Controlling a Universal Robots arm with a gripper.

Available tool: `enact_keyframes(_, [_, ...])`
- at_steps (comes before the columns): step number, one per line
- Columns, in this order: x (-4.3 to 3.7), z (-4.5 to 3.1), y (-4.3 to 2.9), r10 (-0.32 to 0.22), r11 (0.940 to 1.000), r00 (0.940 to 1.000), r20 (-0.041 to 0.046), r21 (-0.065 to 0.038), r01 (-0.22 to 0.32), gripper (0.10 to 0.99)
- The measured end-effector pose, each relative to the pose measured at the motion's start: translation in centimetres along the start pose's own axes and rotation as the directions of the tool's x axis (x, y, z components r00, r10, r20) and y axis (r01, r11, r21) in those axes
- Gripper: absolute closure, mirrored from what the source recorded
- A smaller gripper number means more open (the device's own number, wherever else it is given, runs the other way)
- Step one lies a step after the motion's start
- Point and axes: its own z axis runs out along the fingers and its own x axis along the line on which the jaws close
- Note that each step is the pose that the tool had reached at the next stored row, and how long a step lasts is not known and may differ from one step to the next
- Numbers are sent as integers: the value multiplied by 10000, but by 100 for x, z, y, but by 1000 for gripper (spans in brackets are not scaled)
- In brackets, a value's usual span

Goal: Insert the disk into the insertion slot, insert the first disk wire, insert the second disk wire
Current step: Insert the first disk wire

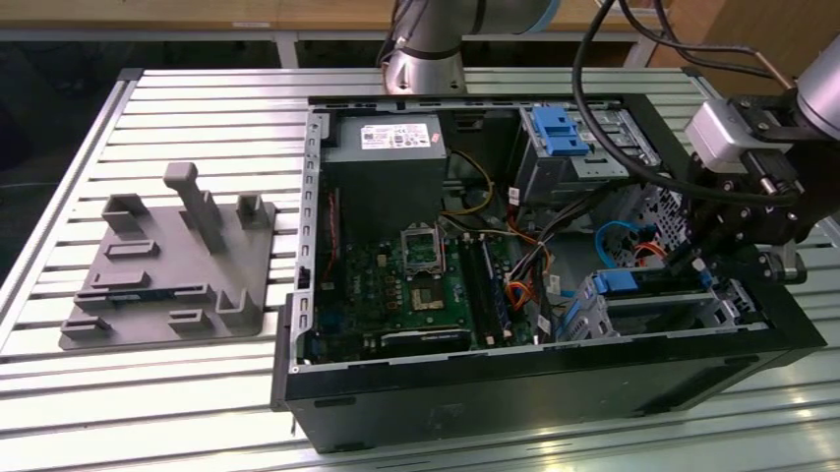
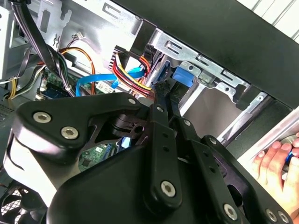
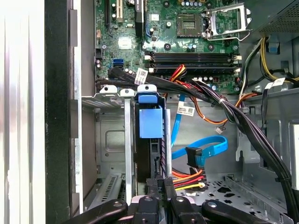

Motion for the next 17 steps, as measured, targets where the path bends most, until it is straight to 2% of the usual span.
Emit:
enact_keyframes(13, [16, 36, -2, 0, 10000, 10000, 0, 0, 0, 925])
enact_keyframes(15, [18, 36, -2, 1, 10000, 10000, -1, 0, -1, 914])
enact_keyframes(16, [18, 35, -2, 0, 10000, 10000, 1, 0, 0, 855])
enact_keyframes(17, [18, 28, -2, 1, 10000, 10000, -2, 0, -1, 855])
